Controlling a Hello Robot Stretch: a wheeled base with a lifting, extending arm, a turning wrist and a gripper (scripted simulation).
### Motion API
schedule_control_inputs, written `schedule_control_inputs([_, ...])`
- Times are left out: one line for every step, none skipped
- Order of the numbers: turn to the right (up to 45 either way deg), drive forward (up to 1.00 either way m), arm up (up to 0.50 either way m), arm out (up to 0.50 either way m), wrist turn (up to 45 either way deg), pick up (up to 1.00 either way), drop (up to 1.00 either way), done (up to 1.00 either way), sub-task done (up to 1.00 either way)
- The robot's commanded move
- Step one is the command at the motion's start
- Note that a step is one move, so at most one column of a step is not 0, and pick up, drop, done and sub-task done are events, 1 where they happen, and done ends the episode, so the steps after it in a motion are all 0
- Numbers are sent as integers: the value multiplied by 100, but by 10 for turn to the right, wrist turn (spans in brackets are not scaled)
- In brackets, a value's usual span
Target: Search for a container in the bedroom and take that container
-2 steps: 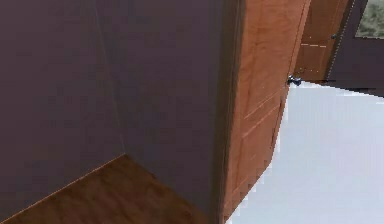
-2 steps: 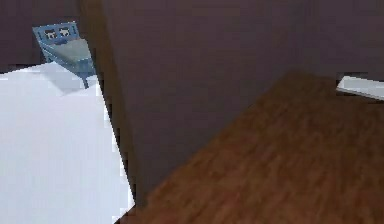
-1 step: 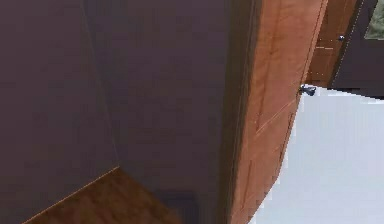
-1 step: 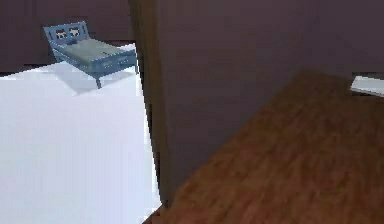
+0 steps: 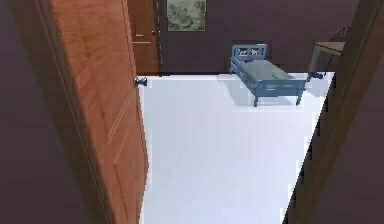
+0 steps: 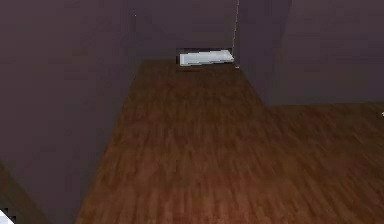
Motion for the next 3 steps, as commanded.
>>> schedule_control_inputs([150, 0, 0, 0, 0, 0, 0, 0, 0])
schedule_control_inputs([0, 100, 0, 0, 0, 0, 0, 0, 0])
schedule_control_inputs([90, 0, 0, 0, 0, 0, 0, 0, 0])
